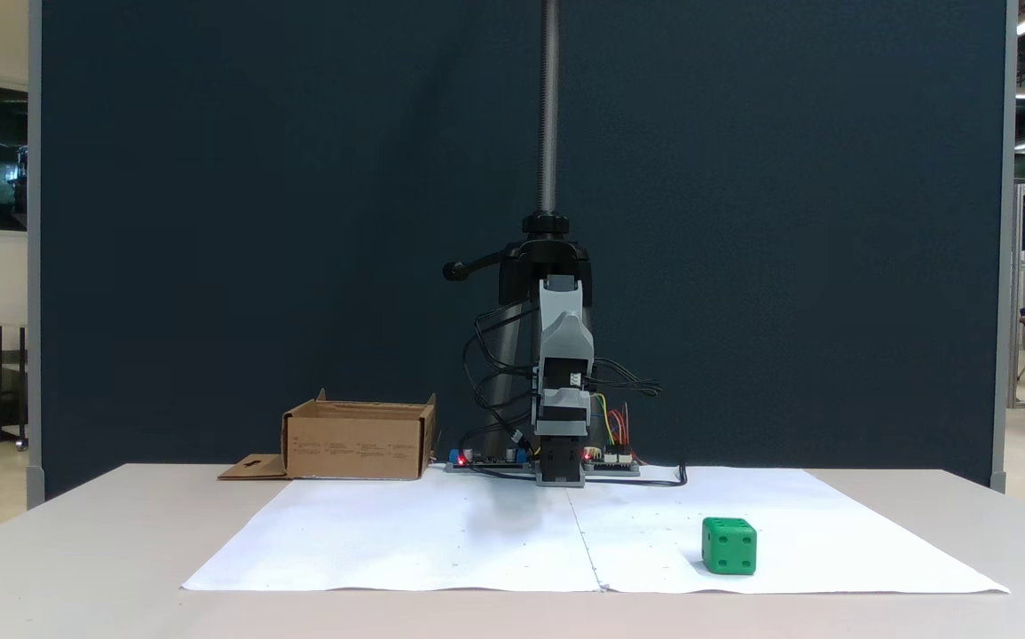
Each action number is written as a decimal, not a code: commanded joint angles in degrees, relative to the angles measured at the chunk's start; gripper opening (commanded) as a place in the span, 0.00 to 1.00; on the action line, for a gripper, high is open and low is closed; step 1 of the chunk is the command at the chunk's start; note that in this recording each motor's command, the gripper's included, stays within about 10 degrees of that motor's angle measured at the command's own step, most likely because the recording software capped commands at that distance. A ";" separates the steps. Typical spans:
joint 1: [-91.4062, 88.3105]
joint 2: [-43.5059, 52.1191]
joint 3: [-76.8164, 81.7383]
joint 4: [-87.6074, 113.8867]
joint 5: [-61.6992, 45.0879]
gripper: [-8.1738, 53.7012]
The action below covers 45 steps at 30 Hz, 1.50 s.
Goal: Grasp a green dice and put it in the bin.
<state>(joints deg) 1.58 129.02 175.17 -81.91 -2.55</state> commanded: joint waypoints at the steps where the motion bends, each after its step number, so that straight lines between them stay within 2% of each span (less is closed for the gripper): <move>1: 0.62 6.50 4.22 -7.29 3.69 0.87; 16: 0.62 6.68 4.13 -7.47 3.43 0.86; 21: 0.35 6.42 1.05 -5.62 2.81 0.77; 38: -0.88 6.33 -32.17 61.24 7.03 0.78; 42: -3.16 3.96 -42.54 76.53 7.03 0.80; 45: -6.33 -1.67 -49.48 87.08 7.12 0.83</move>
<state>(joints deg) -2.55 127.97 129.90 -0.62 -0.09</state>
